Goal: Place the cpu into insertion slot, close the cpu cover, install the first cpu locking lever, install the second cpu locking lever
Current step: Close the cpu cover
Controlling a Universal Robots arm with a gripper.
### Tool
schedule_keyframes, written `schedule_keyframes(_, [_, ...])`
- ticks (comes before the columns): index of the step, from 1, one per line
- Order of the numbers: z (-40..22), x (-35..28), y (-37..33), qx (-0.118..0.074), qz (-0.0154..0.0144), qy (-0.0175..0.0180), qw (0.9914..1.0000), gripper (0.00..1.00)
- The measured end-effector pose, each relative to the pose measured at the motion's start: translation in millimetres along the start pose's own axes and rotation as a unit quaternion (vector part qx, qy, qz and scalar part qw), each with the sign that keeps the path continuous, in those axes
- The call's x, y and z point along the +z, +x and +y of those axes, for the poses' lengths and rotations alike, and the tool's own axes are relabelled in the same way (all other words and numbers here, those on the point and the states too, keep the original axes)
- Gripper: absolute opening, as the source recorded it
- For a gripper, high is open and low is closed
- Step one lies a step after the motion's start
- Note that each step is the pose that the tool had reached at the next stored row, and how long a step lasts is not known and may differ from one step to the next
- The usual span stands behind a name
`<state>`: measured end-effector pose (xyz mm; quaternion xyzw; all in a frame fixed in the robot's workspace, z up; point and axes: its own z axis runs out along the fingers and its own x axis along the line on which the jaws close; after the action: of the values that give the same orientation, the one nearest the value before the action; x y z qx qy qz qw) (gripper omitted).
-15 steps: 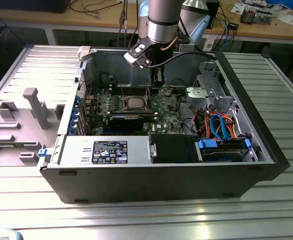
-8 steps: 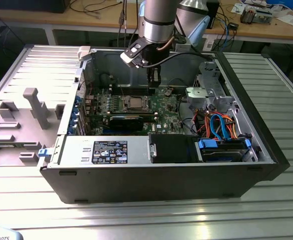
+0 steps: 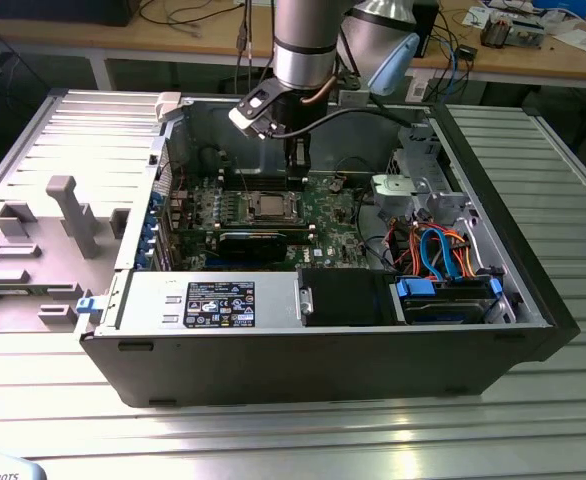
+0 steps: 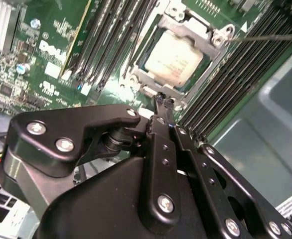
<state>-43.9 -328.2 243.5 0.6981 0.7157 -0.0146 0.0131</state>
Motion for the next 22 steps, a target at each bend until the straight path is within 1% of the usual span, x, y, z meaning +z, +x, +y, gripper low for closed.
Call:
schedule_keyframes(3, [-9.4, 7.0, 0.5, 0.000, 0.0006, 0.0000, 1.00000, 0.11])
schedule_keyframes(6, [-15.1, 10.4, 0.8, 0.000, 0.0012, 0.0000, 1.00000, 0.11])
schedule_keyframes(8, [-21.8, 14.3, 1.1, 0.000, 0.0012, -0.0001, 1.00000, 0.11])
schedule_keyframes(12, [-28.6, 19.4, 1.5, 0.000, 0.0012, 0.0000, 1.00000, 0.11])
schedule_keyframes(15, [-30.2, 23.7, 1.7, 0.000, 0.0015, 0.0002, 1.00000, 0.11])
schedule_keyframes(16, [-30.2, 24.6, 1.7, 0.000, 0.0015, 0.0015, 1.00000, 0.11])
schedule_keyframes(19, [-30.3, 27.3, 1.8, -0.001, 0.0017, 0.0100, 0.99995, 0.11])
schedule_keyframes(20, [-30.5, 28.2, 1.9, -0.001, 0.0018, 0.0119, 0.99993, 0.11])
schedule_keyframes(21, [-30.9, 30.4, 2.0, -0.001, 0.0018, 0.0146, 0.99989, 0.11])
schedule_keyframes(22, [-31.7, 32.4, 2.1, -0.001, 0.0019, 0.0154, 0.99988, 0.11])
